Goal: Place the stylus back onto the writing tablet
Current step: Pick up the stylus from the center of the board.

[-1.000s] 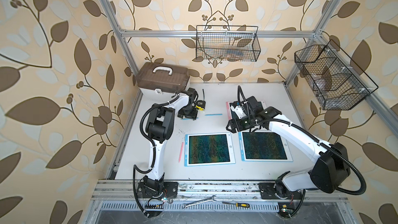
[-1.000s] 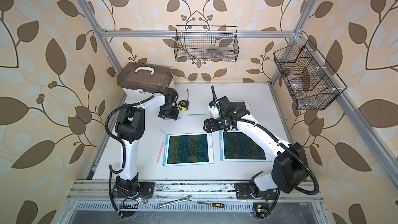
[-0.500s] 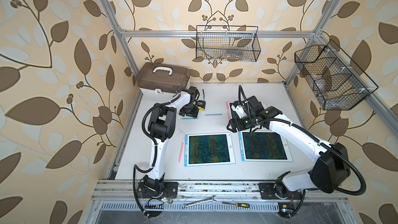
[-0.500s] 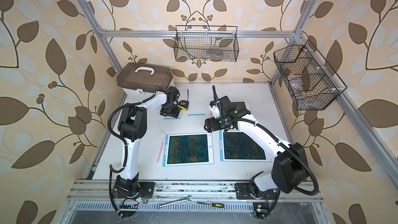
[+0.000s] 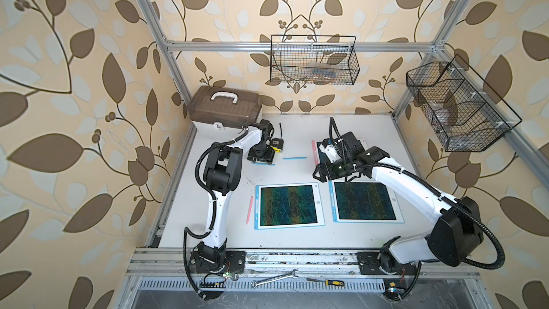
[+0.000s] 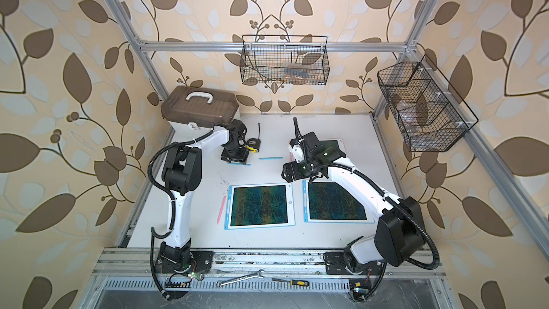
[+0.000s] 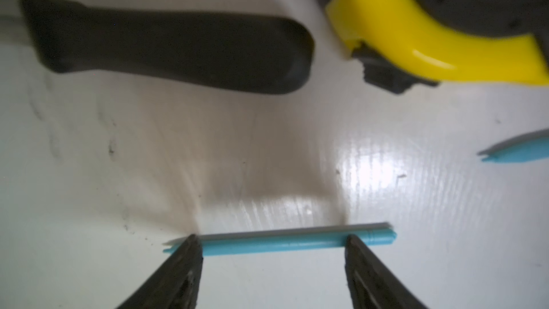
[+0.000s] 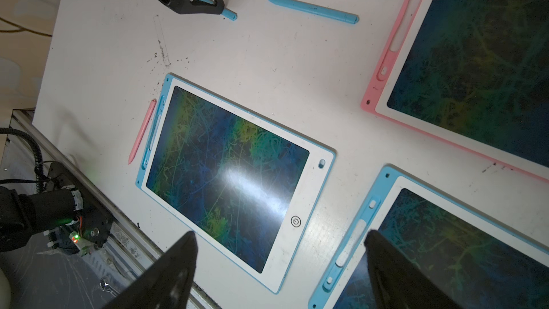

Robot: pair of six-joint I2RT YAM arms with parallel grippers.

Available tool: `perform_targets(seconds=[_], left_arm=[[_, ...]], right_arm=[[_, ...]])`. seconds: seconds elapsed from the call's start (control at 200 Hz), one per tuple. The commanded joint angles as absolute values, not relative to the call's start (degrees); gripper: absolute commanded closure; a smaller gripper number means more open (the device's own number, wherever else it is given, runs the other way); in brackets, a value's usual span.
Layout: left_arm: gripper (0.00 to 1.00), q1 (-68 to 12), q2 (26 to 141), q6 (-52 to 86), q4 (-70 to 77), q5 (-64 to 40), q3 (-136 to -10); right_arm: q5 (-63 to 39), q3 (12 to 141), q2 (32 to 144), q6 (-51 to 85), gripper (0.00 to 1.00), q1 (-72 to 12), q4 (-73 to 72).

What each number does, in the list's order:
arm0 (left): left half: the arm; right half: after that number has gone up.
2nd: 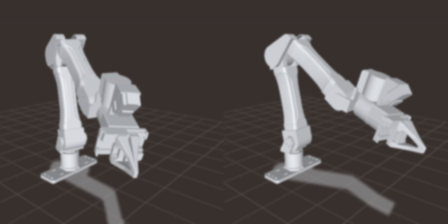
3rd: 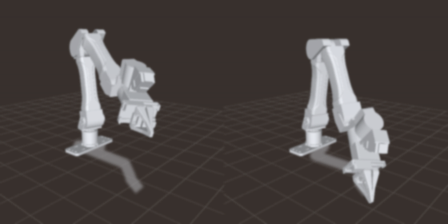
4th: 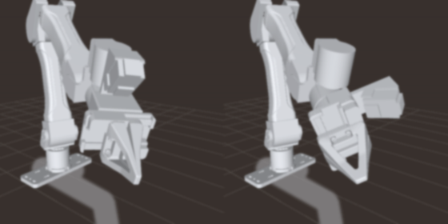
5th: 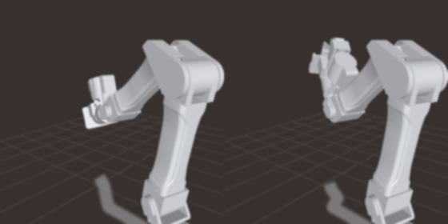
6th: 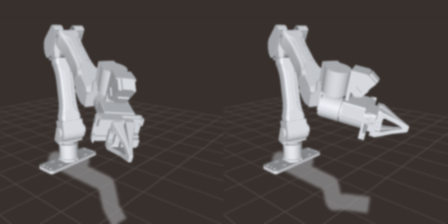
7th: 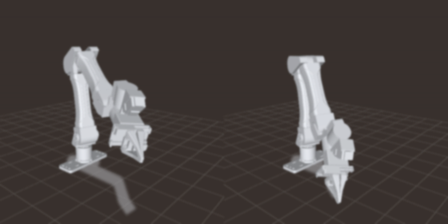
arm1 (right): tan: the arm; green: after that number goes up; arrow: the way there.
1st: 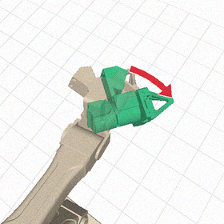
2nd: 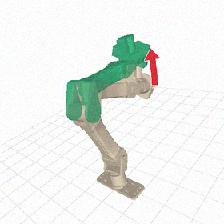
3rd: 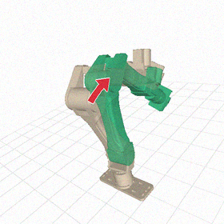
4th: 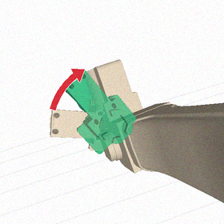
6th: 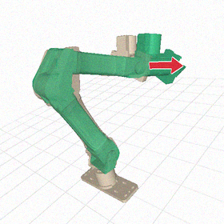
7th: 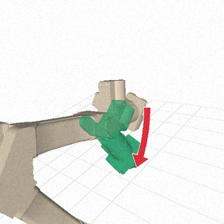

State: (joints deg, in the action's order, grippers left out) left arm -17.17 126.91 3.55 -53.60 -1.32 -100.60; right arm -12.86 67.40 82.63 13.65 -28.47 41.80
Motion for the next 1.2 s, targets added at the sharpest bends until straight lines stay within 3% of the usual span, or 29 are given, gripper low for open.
perform_targets(seconds=[0.0,0.985,1.195], left_arm=[[0.21,-17.22,126.43,2.64,-55.81,-2.59,-98.53],[0.16,-17.31,122.08,2.39,-55.15,-12.94,-92.03],[0.21,-17.83,123.09,0.75,-56.76,-10.53,-92.71]], right_arm=[[-13.07,68.25,83.18,12.93,0.11,-28.16,41.92],[-13.38,67.94,83.66,12.71,0.12,-28.27,41.66],[-13.26,67.94,83.54,12.66,0.12,-28.30,41.48]])
